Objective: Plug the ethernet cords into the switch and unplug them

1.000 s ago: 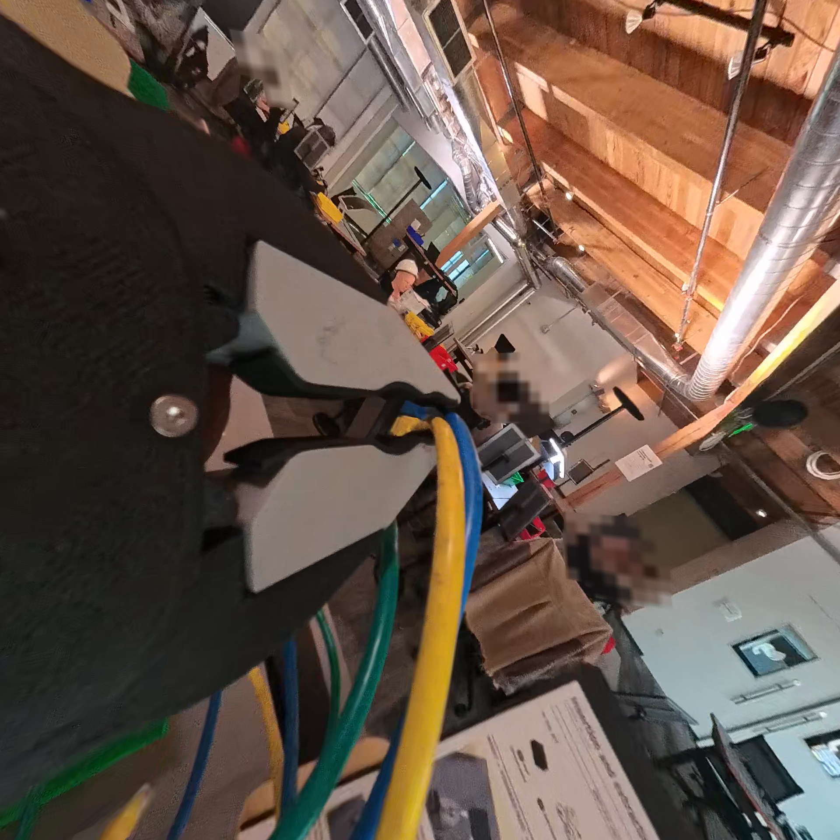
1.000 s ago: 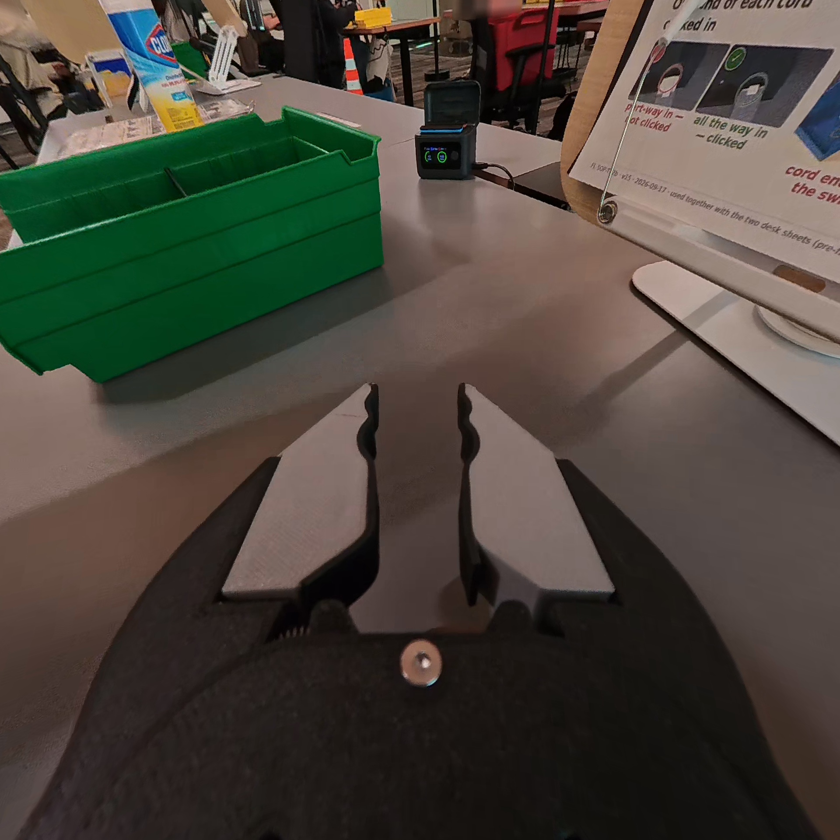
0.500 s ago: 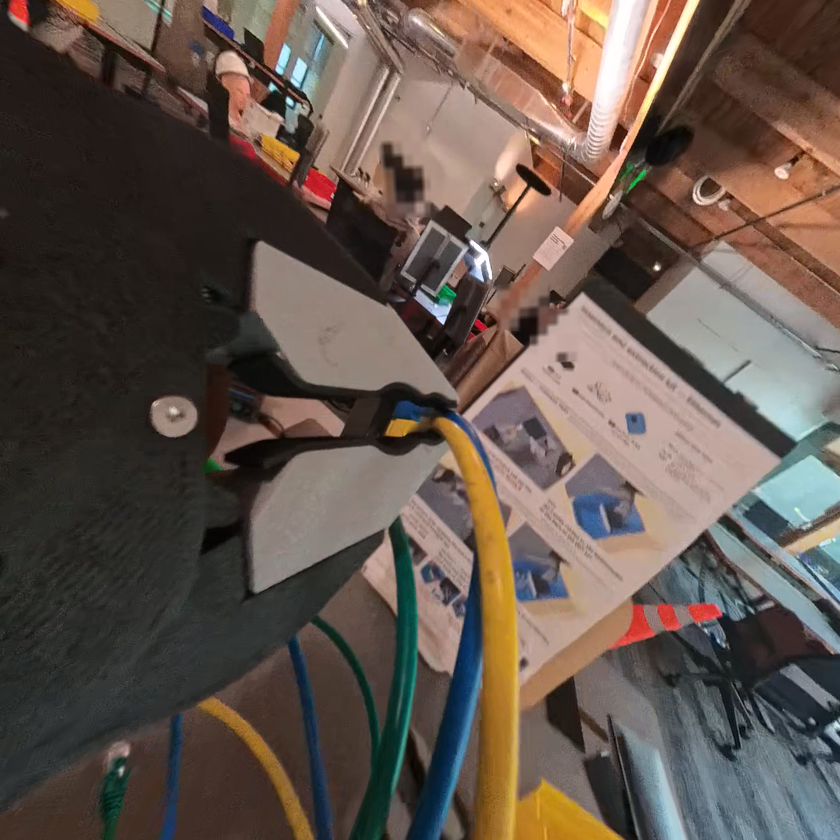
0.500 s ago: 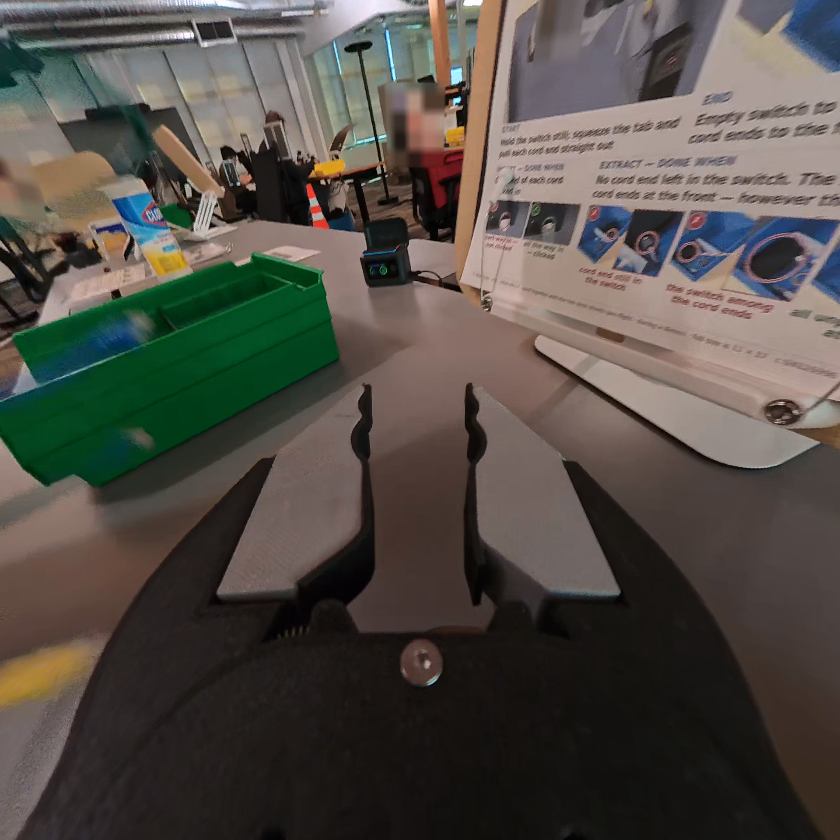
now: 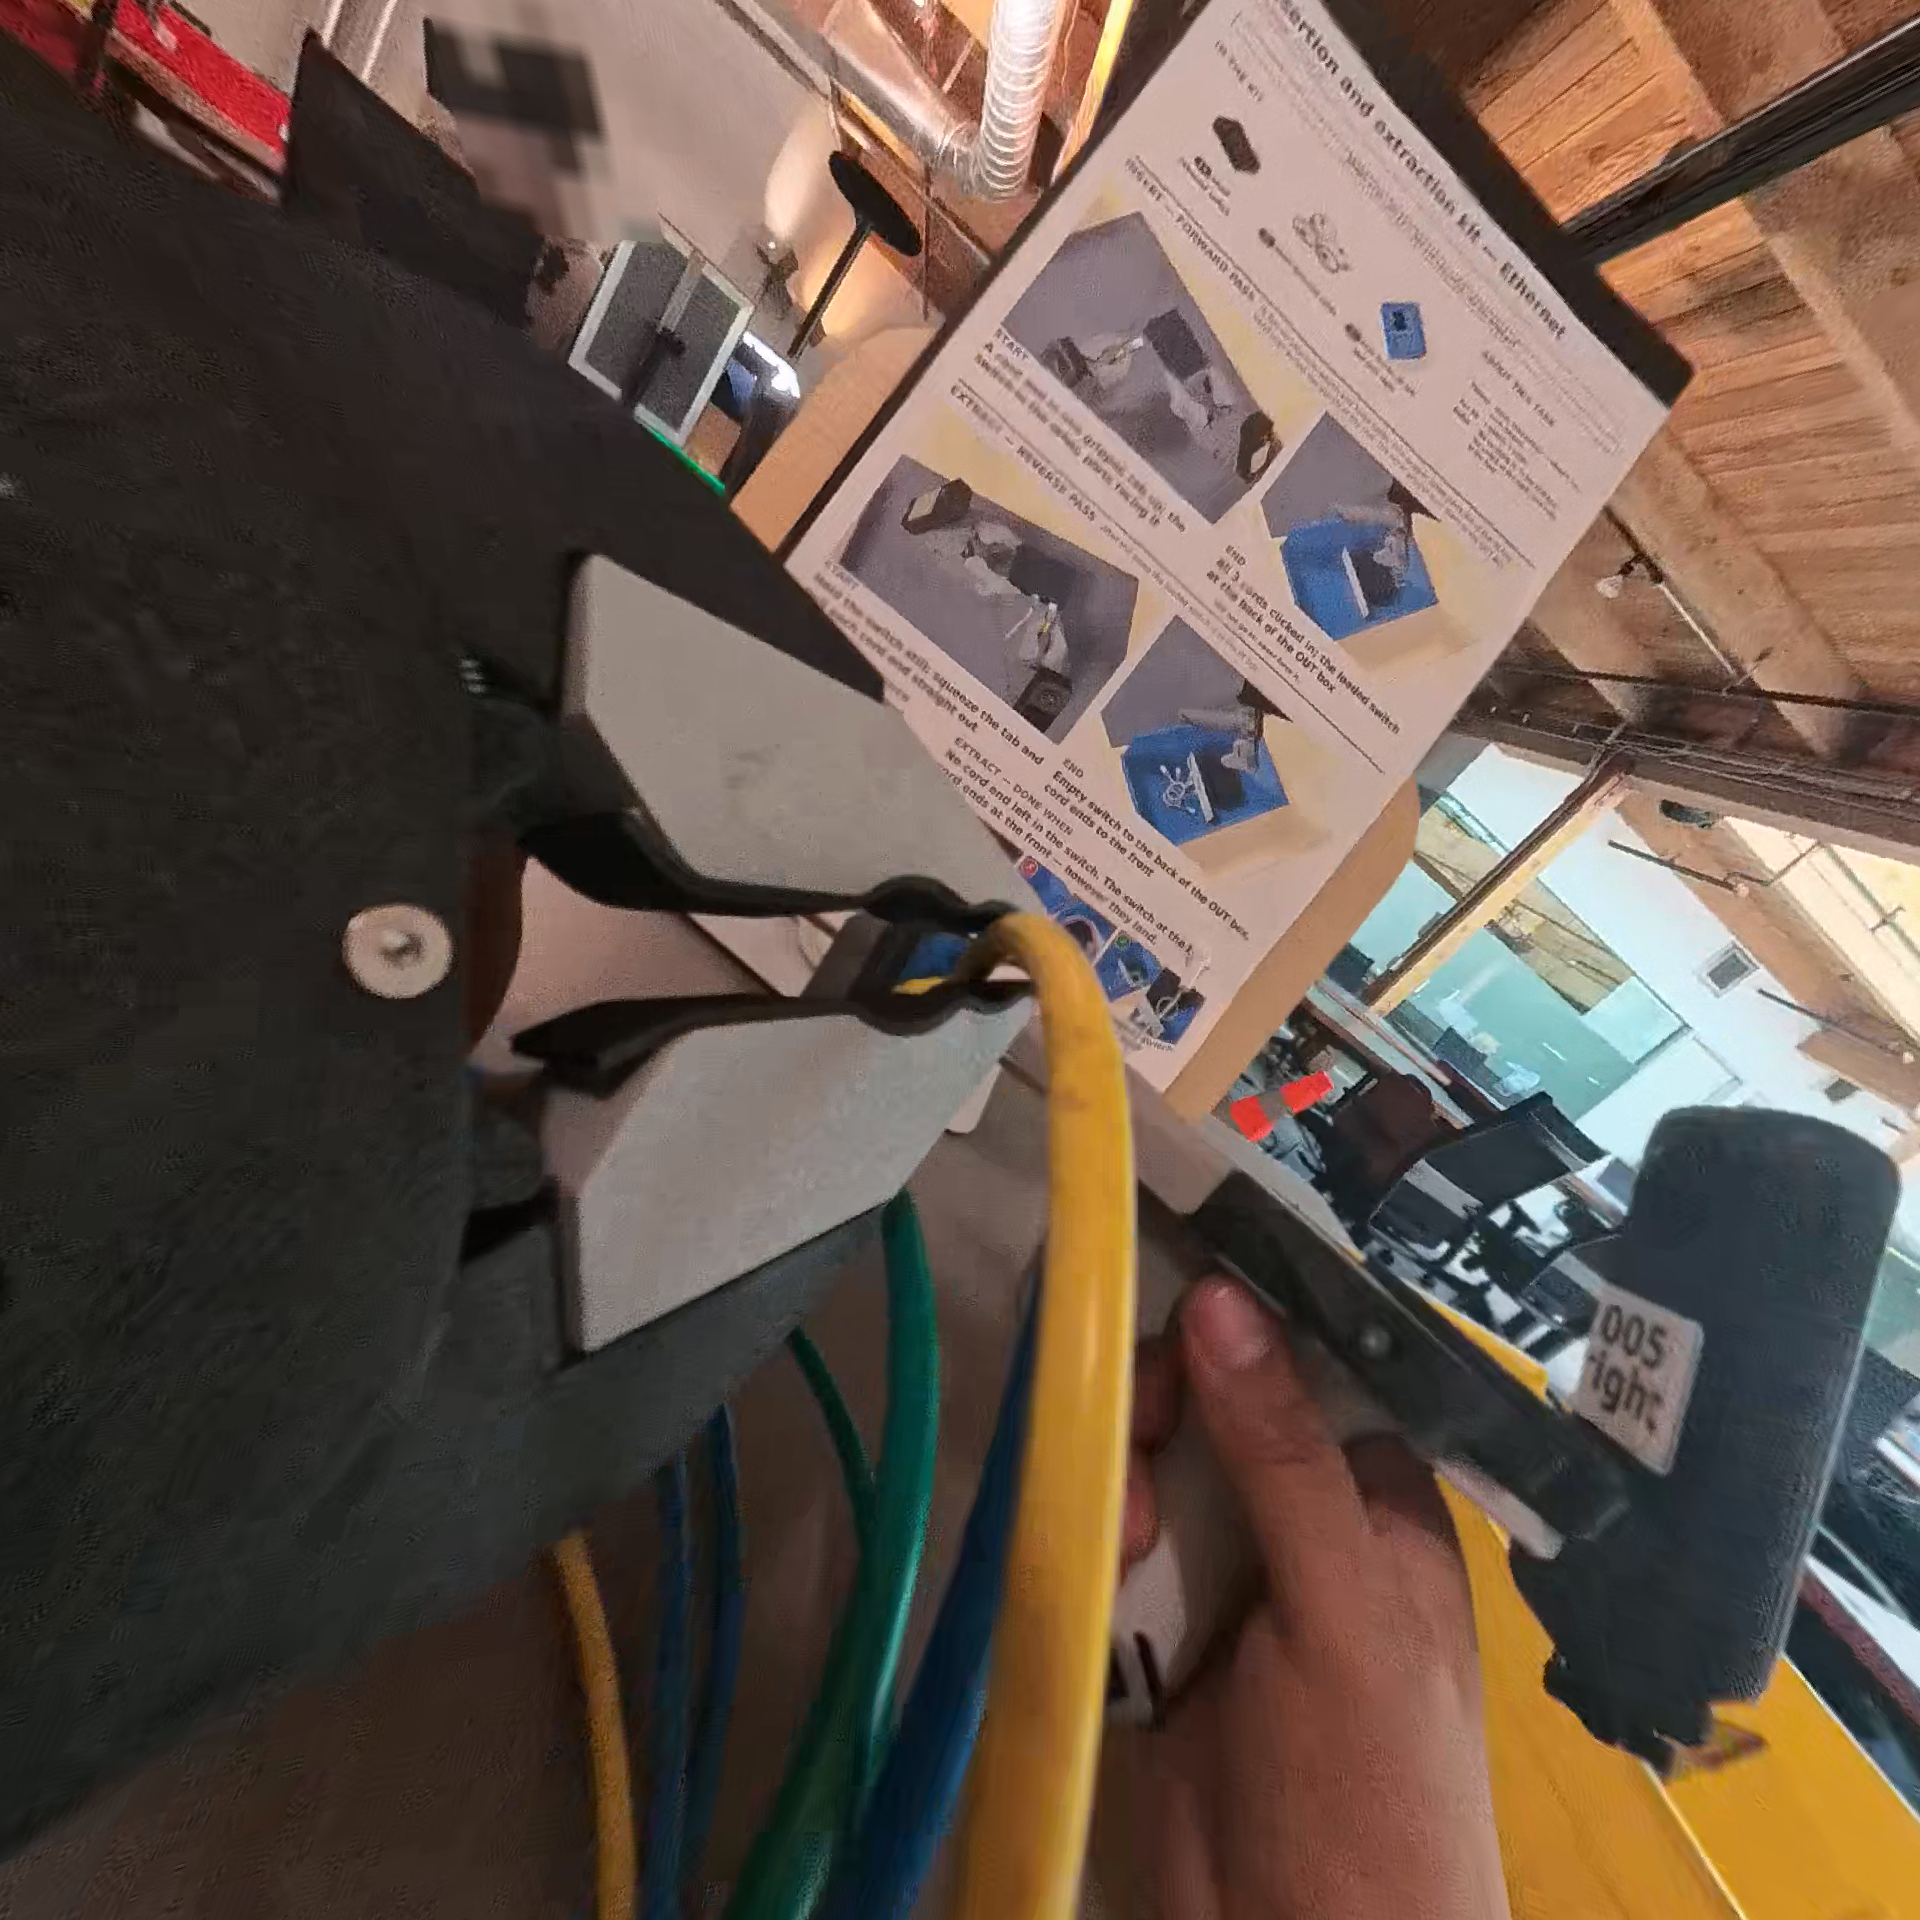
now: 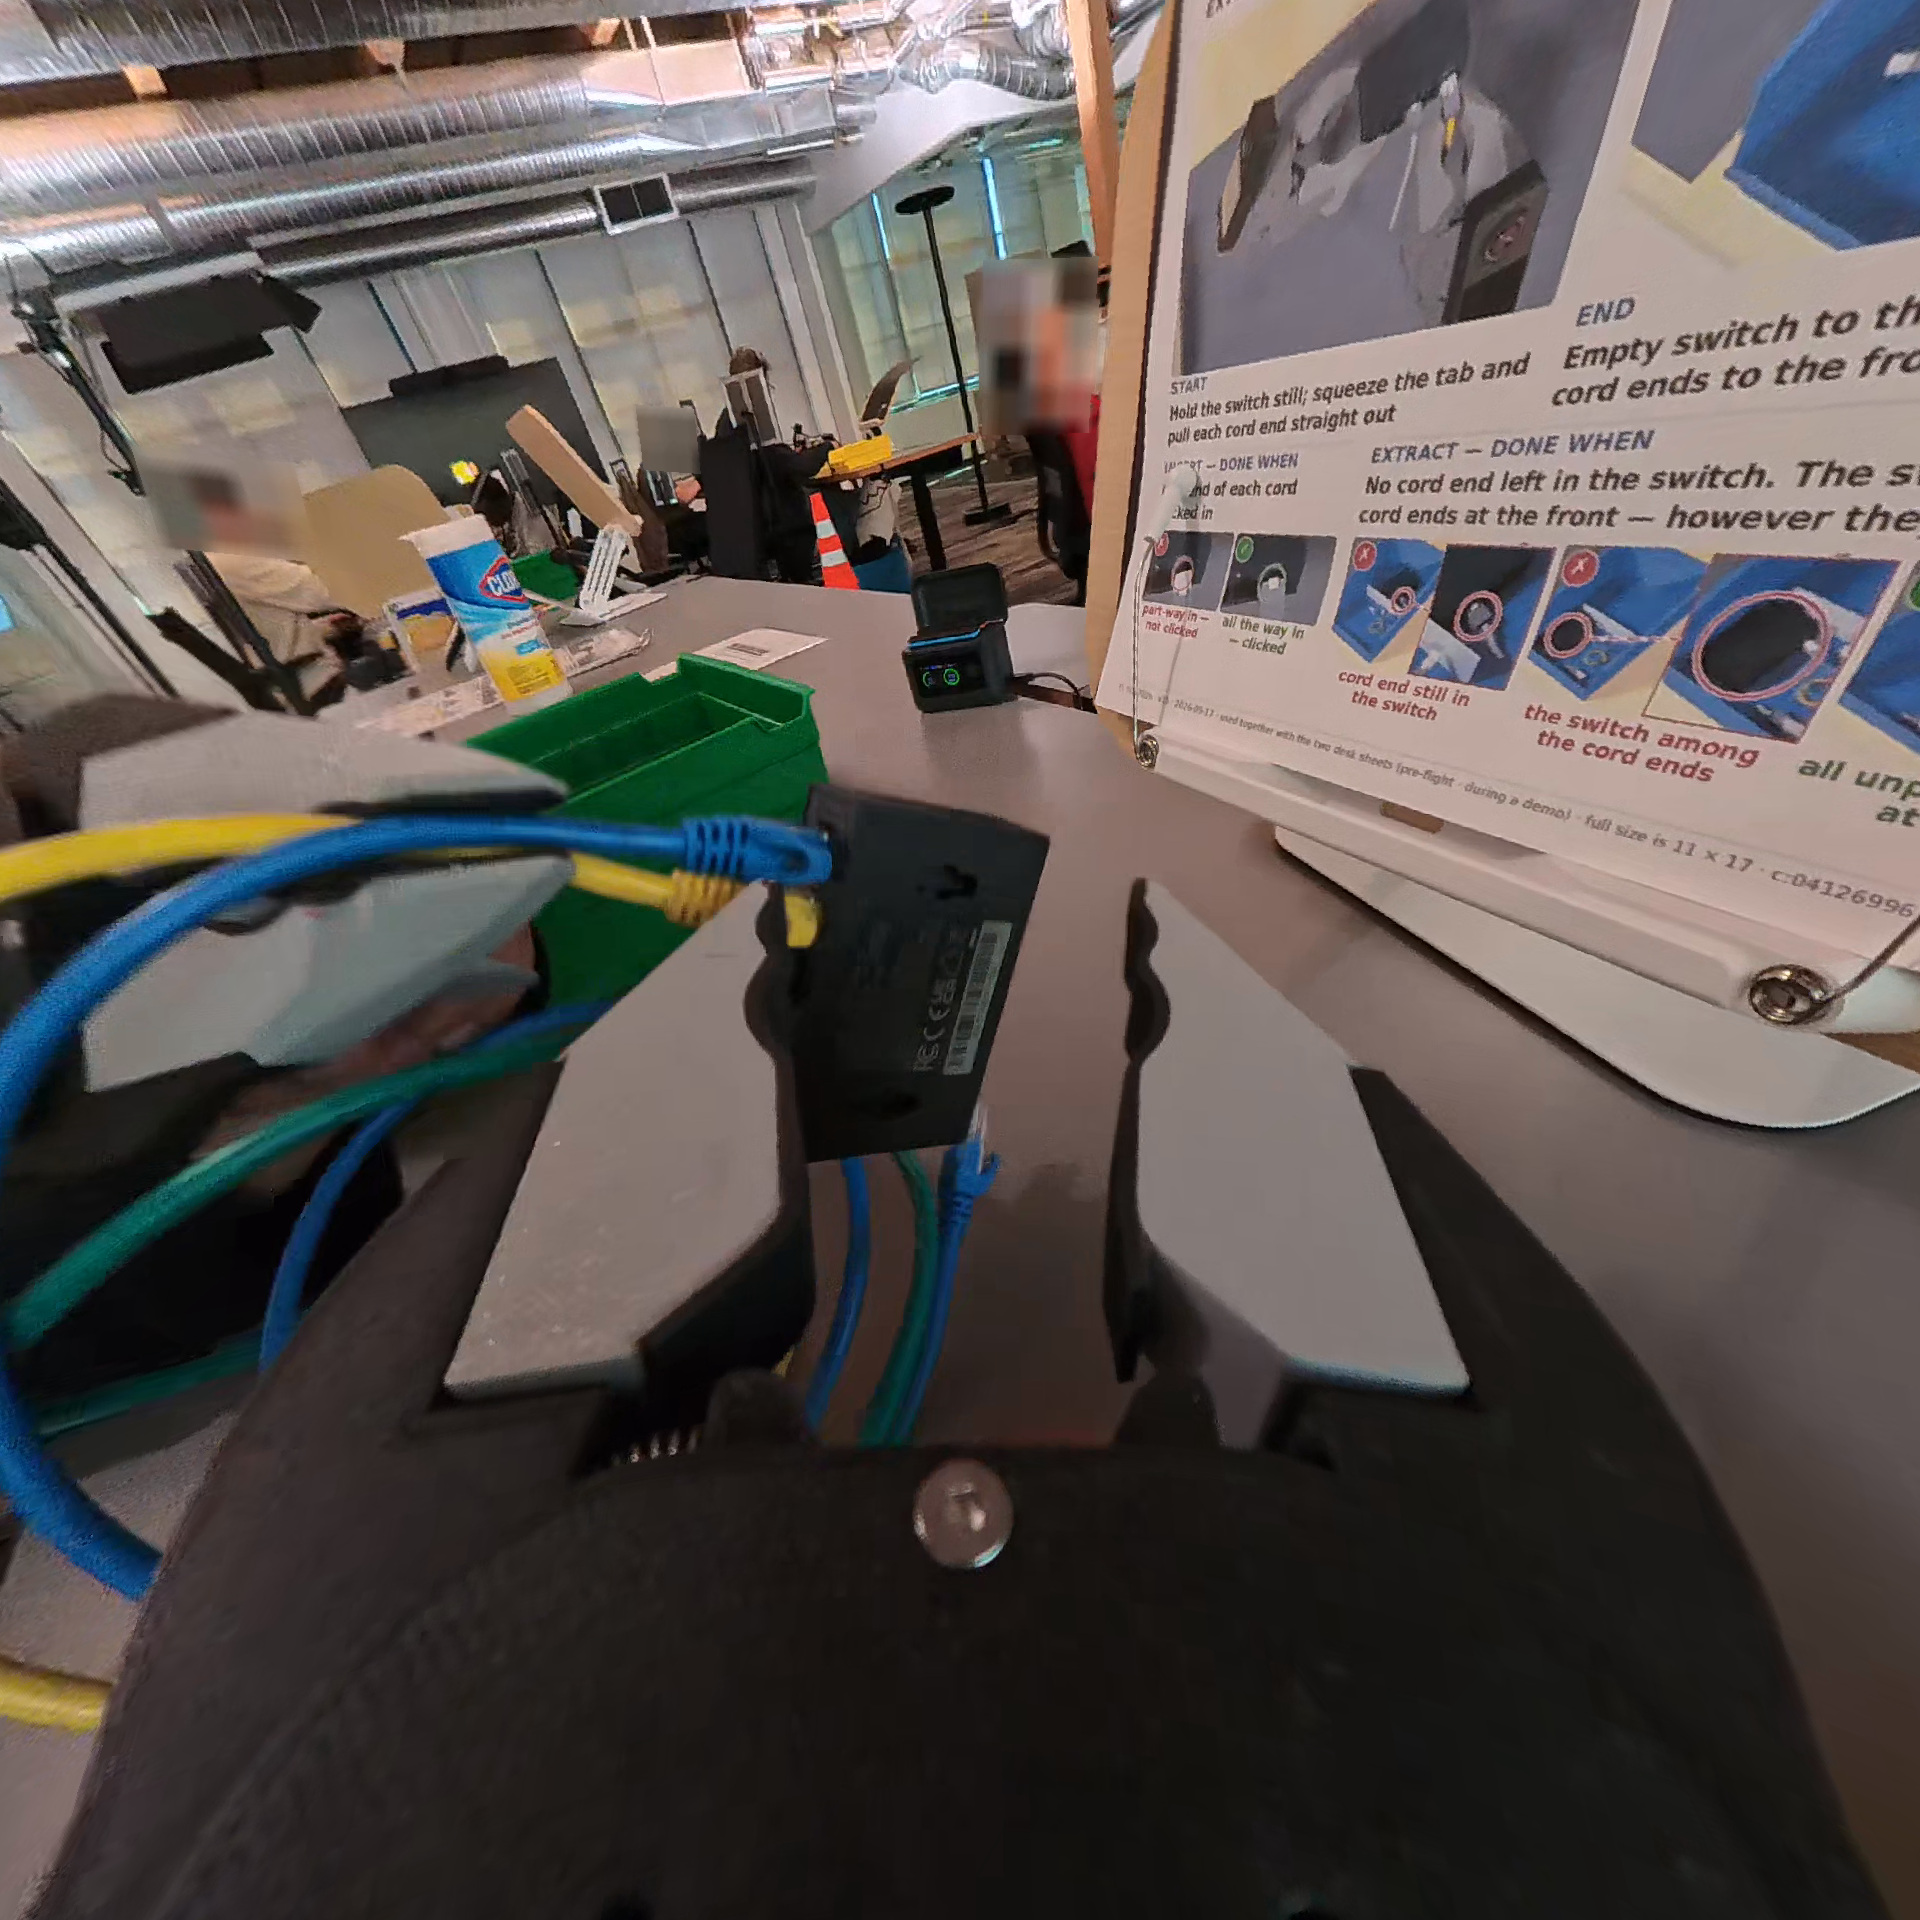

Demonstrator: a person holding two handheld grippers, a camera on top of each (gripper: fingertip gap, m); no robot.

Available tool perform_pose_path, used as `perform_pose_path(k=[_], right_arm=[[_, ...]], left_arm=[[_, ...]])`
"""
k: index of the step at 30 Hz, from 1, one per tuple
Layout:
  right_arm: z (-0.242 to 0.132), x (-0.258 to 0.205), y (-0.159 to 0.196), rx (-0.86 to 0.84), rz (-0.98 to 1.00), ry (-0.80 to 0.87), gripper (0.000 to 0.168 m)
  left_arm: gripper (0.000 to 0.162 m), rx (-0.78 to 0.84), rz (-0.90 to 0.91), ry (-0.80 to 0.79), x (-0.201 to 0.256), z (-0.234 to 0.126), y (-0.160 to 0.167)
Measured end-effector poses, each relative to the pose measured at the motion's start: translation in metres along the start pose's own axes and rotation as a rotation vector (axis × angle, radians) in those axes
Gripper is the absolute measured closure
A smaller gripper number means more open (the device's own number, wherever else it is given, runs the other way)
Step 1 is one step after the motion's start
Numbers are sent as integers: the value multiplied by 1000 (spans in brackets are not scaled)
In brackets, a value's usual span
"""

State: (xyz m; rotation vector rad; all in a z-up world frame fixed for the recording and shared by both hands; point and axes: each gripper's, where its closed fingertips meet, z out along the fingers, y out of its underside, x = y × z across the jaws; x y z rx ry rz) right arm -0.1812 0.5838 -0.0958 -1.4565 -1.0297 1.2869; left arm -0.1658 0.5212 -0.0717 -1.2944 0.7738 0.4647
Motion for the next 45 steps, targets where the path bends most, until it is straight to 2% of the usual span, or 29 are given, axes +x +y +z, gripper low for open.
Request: perform_pose_path(k=[4, 9, 12, 16, 23, 28, 37, 45], right_arm=[[1, 2, 8, -74, 20, -49, 98], [8, -7, 27, -162, -23, -109, 97], [16, -11, 51, -239, -66, -110, 97], [23, -15, 62, -237, -64, -97, 102], [20, -13, 63, -226, -88, -90, 99], [19, -20, 62, -217, -113, -123, 113], [18, -16, 57, -214, -192, -61, 115], [18, -14, 58, -210, -159, -61, 112]], left_arm=[[156, -25, -88, 39, 8, -1, 14], [156, -59, -197, 27, 4, 3, 30], [156, -42, -197, 28, 5, 2, 26], [156, -7, -183, 57, 17, 3, 17], [156, 14, -215, 73, 21, 5, 12], [156, 22, -206, 58, 22, 6, 11], [156, 3, -213, 10, 15, 6, 14], [155, 3, -223, 9, 15, 6, 15]])
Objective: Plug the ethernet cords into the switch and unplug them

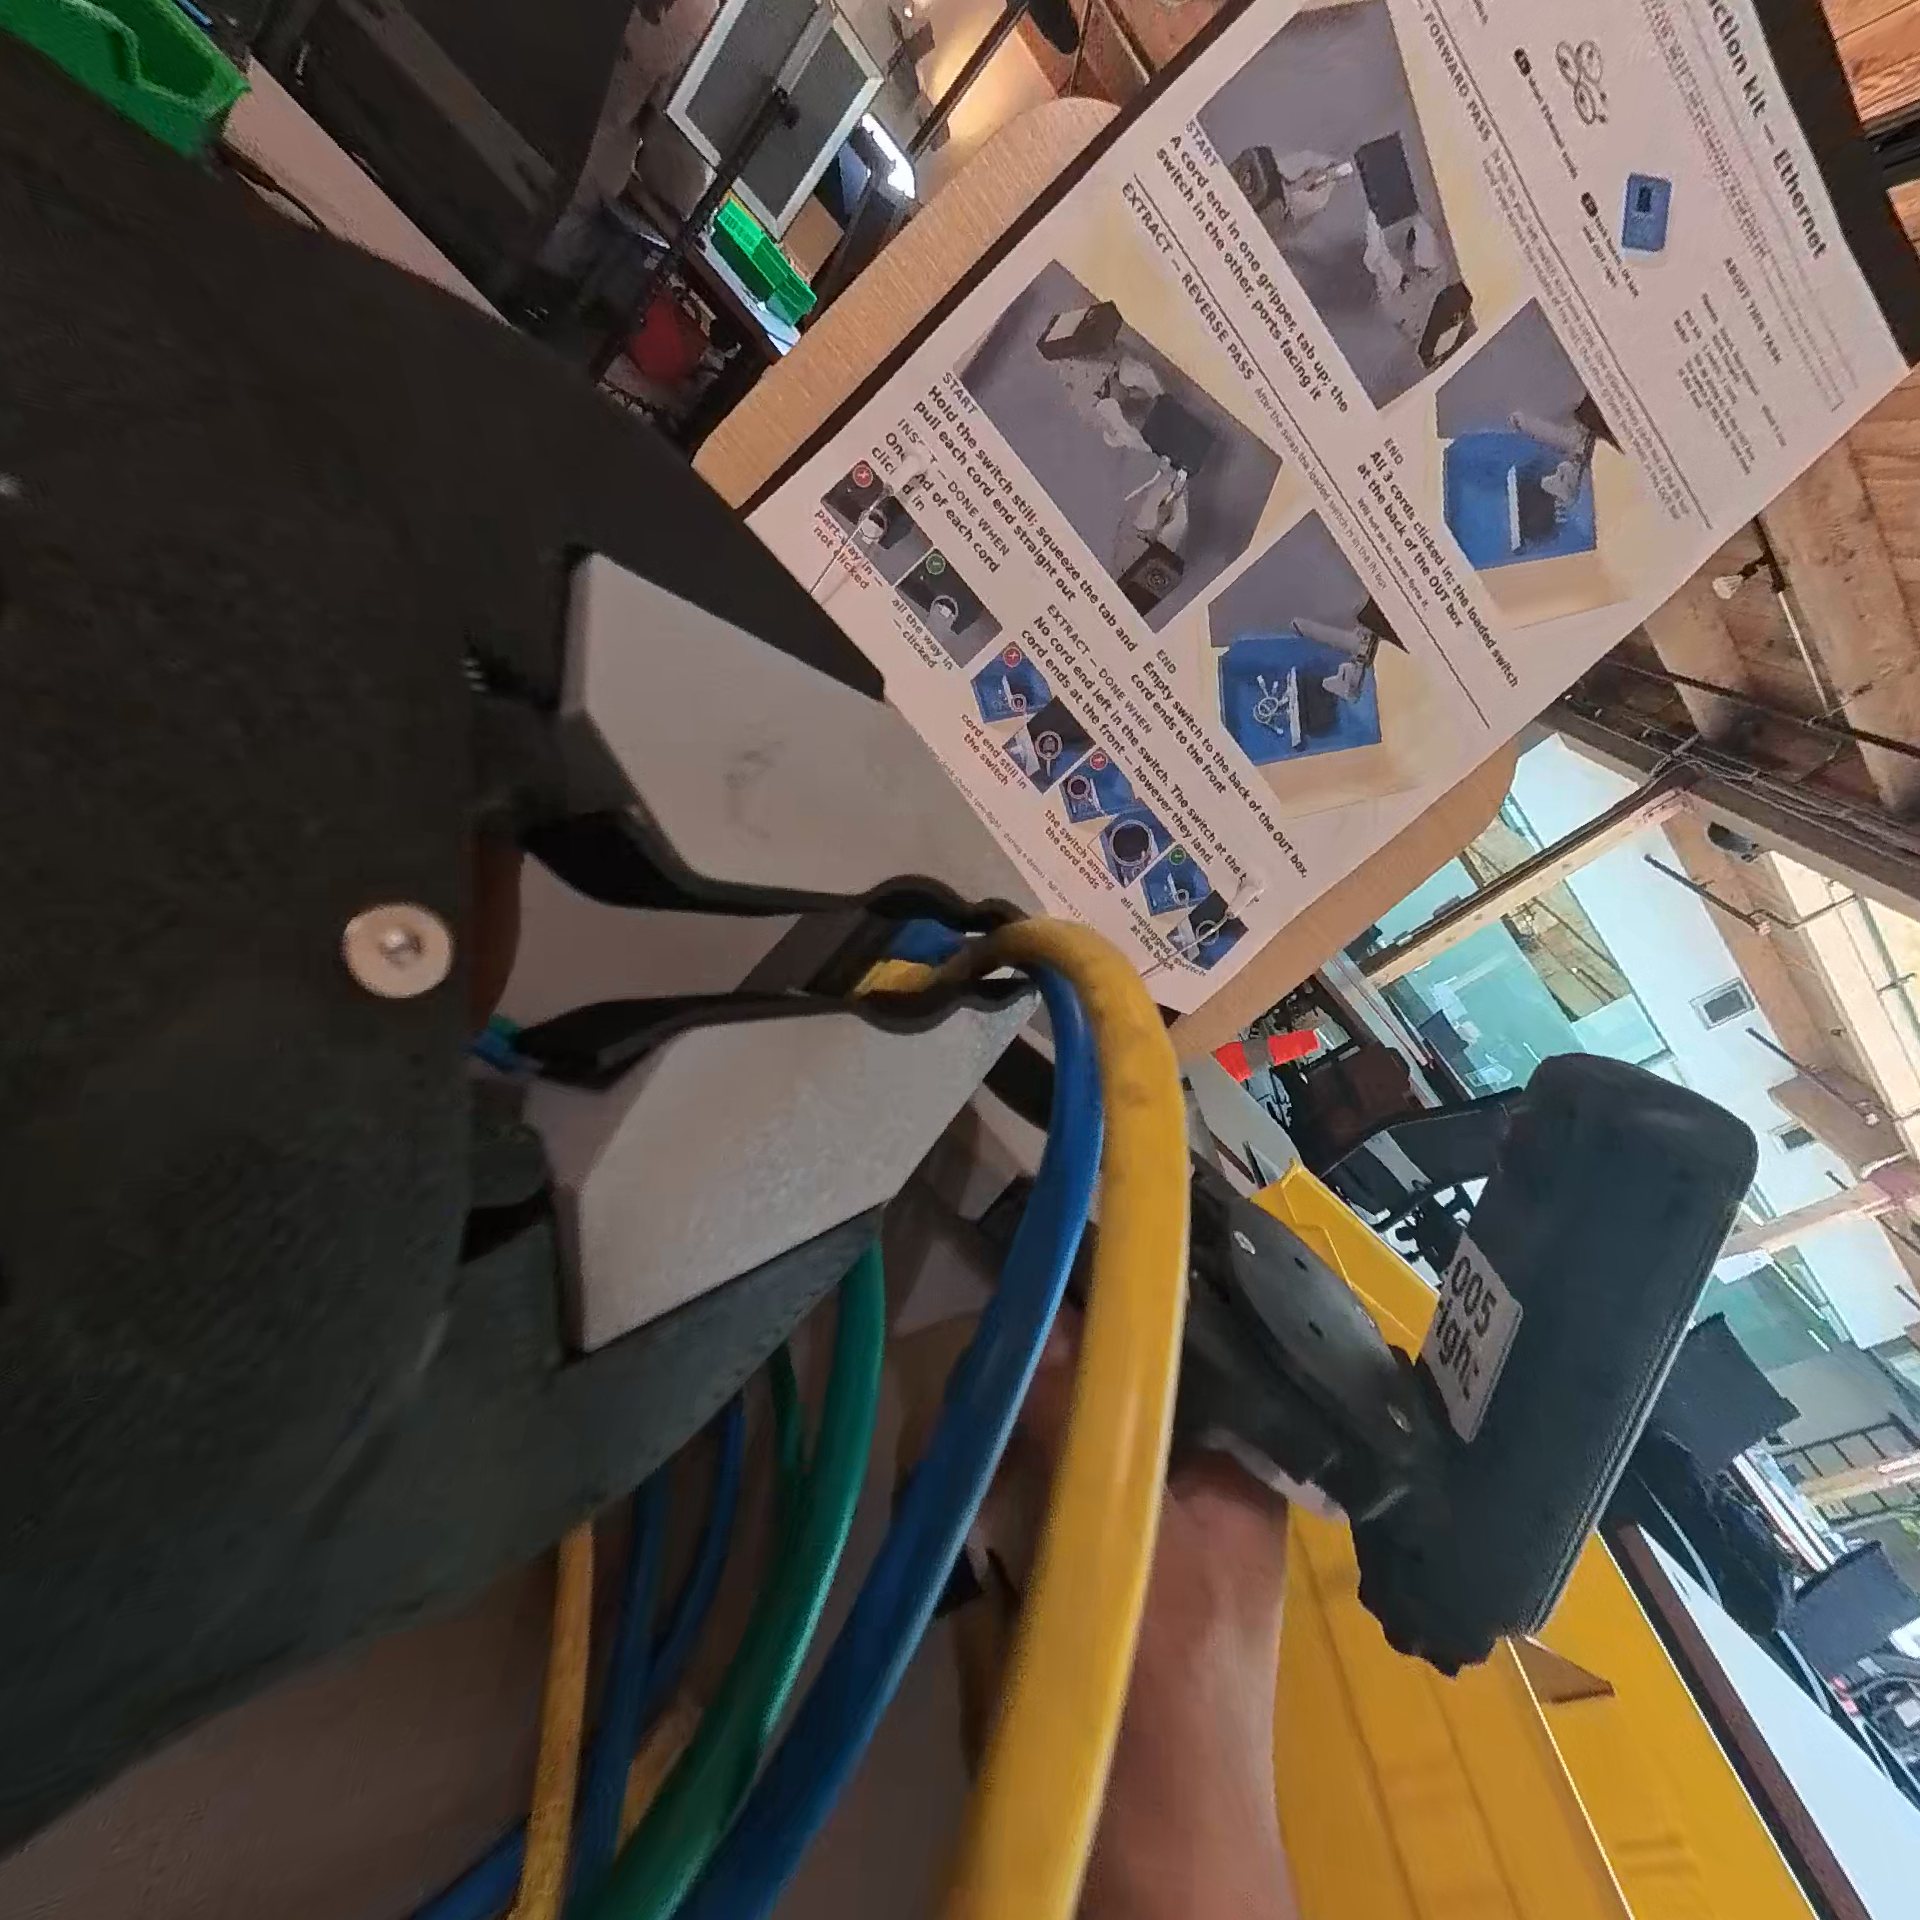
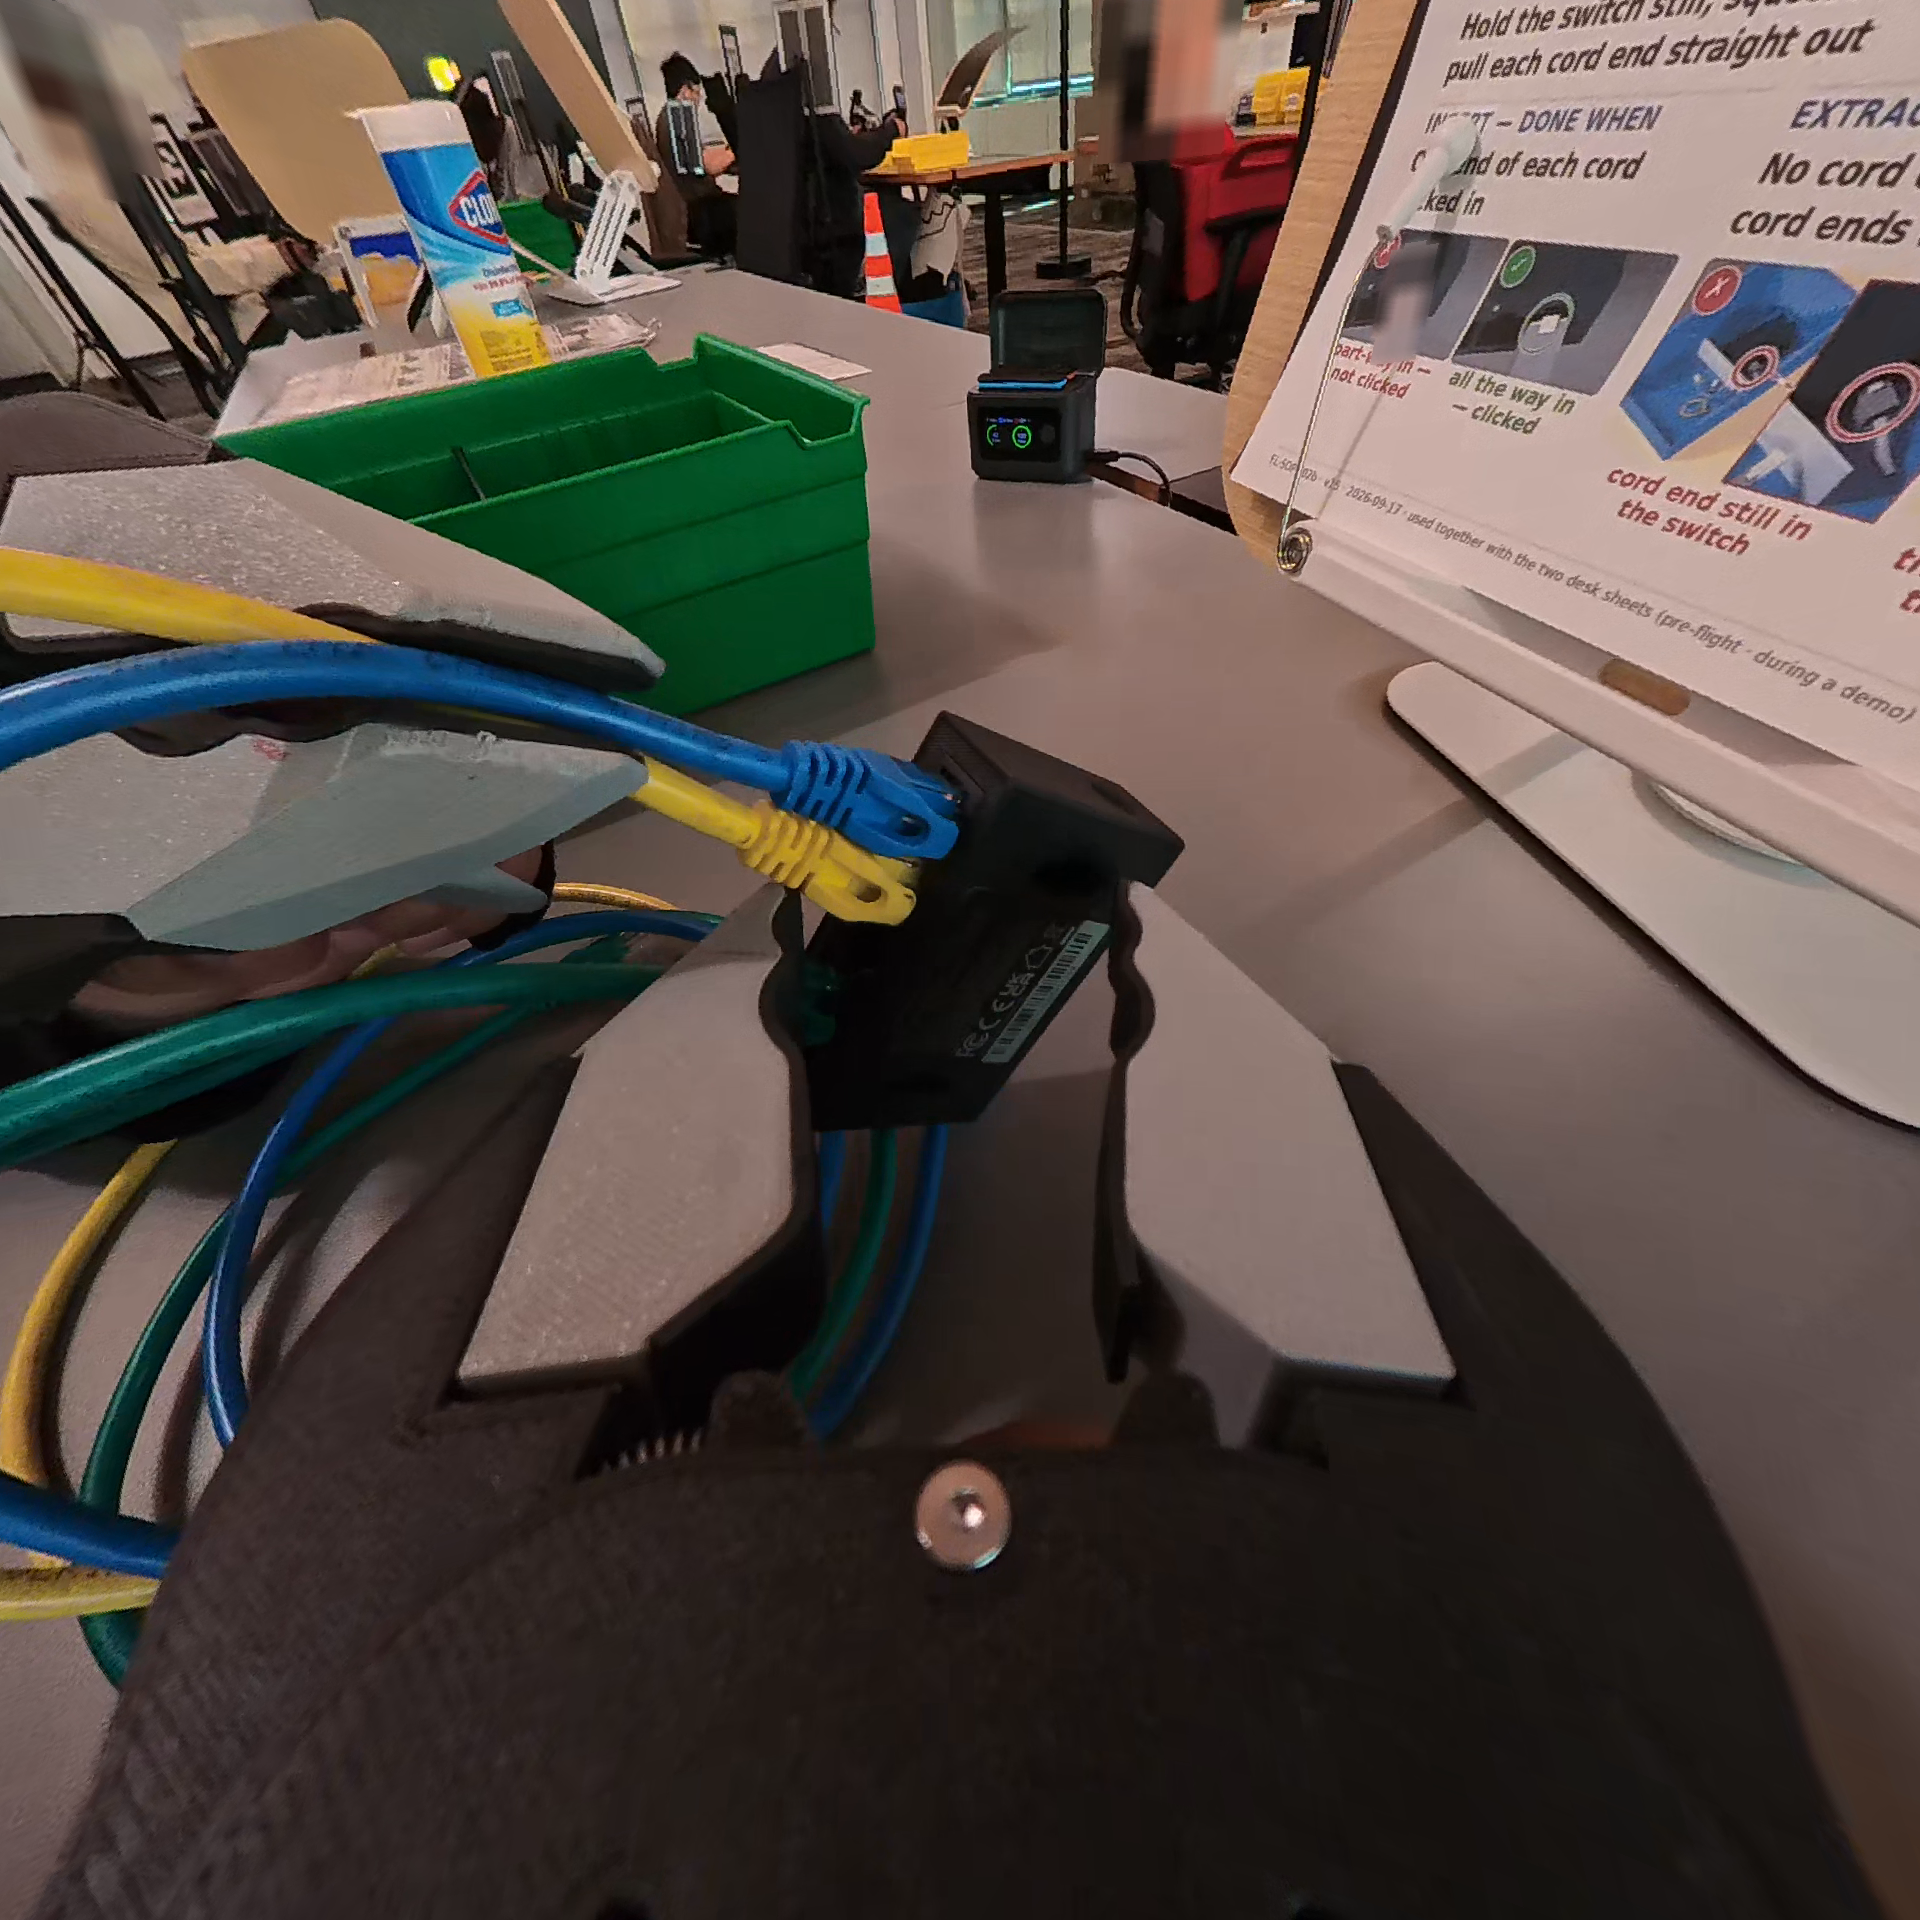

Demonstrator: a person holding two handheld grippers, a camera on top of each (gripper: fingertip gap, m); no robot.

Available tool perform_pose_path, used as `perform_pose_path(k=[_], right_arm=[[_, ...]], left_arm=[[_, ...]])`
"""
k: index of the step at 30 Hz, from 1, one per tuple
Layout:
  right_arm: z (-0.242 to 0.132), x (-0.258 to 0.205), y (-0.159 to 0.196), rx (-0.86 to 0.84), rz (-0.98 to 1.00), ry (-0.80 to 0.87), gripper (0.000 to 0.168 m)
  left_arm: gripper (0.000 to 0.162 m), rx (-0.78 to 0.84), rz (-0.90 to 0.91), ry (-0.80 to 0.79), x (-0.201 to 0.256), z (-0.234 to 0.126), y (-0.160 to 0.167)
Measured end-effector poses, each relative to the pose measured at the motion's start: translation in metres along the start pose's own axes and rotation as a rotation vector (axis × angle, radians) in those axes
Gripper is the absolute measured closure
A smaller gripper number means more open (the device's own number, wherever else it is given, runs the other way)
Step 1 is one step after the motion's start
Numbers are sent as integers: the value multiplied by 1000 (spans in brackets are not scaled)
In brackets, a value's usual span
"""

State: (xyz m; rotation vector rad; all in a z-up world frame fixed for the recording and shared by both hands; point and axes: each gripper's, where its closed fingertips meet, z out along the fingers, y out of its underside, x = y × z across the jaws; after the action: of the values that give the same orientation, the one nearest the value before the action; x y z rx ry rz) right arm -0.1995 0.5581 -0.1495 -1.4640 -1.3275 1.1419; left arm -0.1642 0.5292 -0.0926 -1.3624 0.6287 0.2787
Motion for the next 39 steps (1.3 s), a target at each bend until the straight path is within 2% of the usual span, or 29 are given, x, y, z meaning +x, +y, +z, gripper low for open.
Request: perform_pose_path(k=[14, 39], right_arm=[[1, -1, 1, -16, -73, 41, 126], [-2, 12, 4, -70, -122, 146, 132]], left_arm=[[155, -15, 15, 4, 2, 1, 4], [150, -62, -94, 40, 0, 3, 16]])
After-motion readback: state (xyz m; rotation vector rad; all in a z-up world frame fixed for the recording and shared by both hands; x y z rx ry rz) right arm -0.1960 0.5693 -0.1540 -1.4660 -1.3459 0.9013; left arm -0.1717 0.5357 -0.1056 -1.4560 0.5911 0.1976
